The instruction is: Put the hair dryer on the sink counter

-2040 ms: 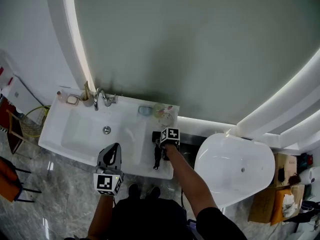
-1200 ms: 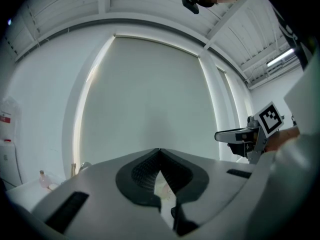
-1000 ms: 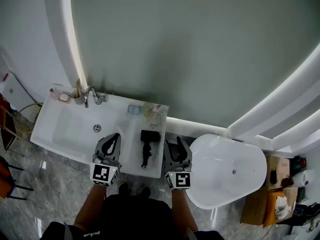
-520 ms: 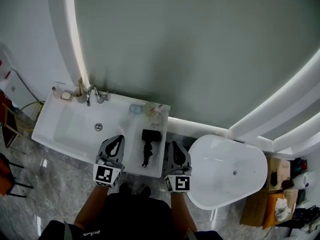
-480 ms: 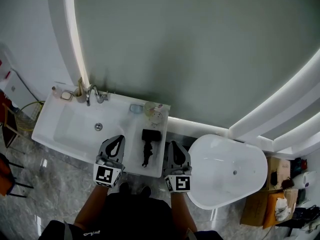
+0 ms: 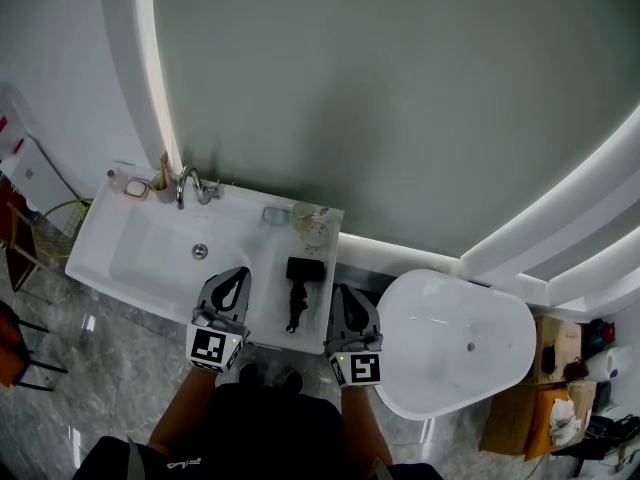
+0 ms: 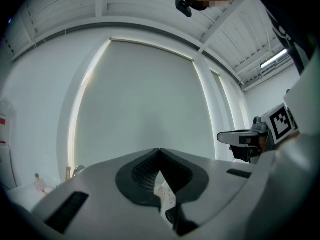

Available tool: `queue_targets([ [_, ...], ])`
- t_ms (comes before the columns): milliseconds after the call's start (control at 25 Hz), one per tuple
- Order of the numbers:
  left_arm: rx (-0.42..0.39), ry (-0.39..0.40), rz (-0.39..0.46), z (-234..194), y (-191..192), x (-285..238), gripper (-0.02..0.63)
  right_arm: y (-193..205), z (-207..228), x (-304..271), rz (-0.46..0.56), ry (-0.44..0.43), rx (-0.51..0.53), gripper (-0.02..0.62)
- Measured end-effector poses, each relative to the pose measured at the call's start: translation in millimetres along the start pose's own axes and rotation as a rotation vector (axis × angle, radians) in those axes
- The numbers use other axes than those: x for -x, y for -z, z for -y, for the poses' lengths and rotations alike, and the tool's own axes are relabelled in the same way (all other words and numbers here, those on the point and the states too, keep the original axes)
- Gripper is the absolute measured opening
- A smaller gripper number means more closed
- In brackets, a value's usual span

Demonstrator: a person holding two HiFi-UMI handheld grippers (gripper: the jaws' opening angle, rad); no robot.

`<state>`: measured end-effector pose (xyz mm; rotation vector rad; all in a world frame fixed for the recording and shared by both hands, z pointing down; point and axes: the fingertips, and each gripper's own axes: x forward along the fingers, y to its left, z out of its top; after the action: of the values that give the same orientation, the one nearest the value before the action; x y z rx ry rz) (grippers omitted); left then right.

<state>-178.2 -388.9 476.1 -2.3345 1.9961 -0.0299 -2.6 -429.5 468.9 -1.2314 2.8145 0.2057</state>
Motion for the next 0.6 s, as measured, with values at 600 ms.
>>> queue_targets([
  [600,-0.01,0.03,-0.023,7.3,9.4,-0.3,0.023,16.9,2.7,-0.2,-0.053,0.013,-0.015,0.028],
])
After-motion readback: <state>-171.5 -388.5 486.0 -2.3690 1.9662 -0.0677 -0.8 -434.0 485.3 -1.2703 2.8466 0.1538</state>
